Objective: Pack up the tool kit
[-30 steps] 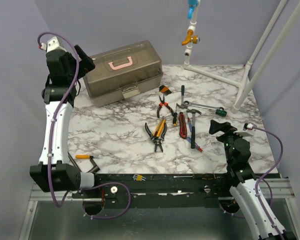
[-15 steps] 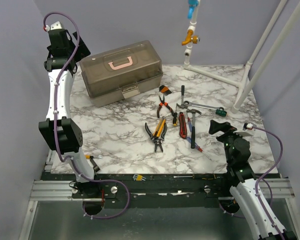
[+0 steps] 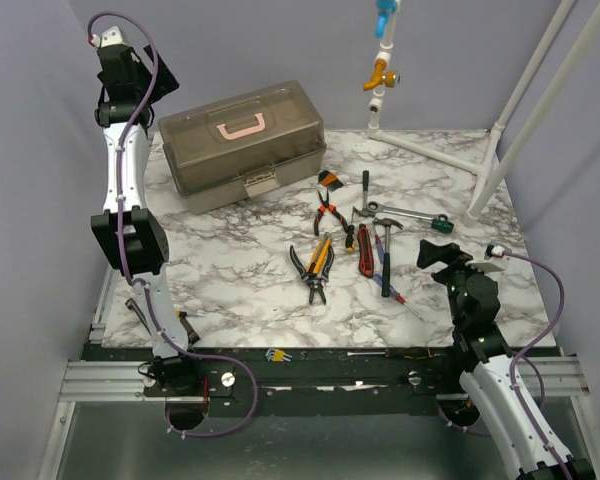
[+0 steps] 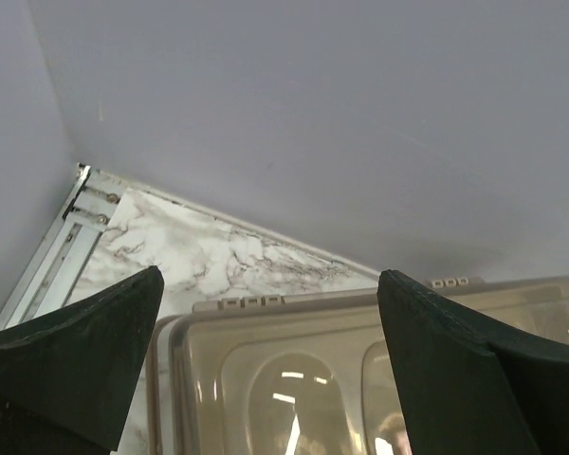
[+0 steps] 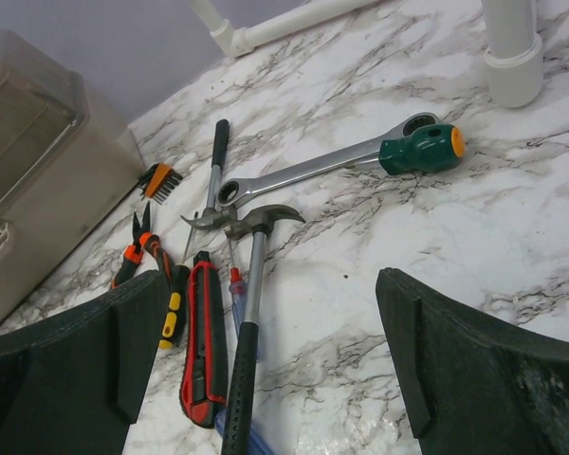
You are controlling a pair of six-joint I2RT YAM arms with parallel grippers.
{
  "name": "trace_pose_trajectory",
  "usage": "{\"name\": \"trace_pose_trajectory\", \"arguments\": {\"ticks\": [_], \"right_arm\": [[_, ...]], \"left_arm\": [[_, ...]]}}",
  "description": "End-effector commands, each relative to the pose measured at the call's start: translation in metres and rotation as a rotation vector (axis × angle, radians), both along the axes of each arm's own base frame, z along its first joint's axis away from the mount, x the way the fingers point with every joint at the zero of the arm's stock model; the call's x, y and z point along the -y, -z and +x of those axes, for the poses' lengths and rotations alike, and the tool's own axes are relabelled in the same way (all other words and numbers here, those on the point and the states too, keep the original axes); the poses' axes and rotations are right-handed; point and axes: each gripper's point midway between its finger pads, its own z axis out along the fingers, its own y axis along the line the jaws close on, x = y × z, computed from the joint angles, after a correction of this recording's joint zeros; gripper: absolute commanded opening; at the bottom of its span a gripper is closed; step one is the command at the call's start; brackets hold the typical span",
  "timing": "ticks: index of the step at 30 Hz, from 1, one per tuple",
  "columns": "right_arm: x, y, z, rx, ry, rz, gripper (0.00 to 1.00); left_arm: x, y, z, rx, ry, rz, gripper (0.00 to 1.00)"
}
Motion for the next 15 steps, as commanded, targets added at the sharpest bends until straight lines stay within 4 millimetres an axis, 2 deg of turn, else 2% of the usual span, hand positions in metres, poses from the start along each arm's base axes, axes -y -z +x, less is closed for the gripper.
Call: {"name": "trace_pose_trajectory", "arguments": {"ticks": [1, 4, 7, 10, 13, 15], "right_arm": [[-0.004, -0.004, 0.001, 0.016, -0.018, 0.000, 1.00], [-0.004, -0.004, 0.002, 0.014, -0.019, 0.000, 1.00], [-0.004, -0.004, 0.002, 0.015, -0.018, 0.000, 1.00], [-0.003, -0.004, 0.002, 0.014, -0.017, 0.001, 1.00], [-0.003, -0.004, 0.002, 0.014, -0.016, -0.001, 1.00], [-0.003, -0.004, 0.002, 0.015, -0.016, 0.000, 1.00]], "left_arm": [[-0.011, 0.000, 0.025, 0.058, 0.010, -0.008, 0.98], [-0.020, 0.017, 0.036, 0.055, -0.003, -0.013, 0.99], [-0.016, 0.039, 0.045, 0.033, 0.030, -0.043, 0.98], [-0.004, 0.062, 0.051, -0.002, 0.088, -0.105, 0.98], [0.018, 0.075, 0.054, -0.002, 0.211, -0.214, 0.94], [0.022, 0.081, 0.053, -0.012, 0.248, -0.301, 0.91]]}}
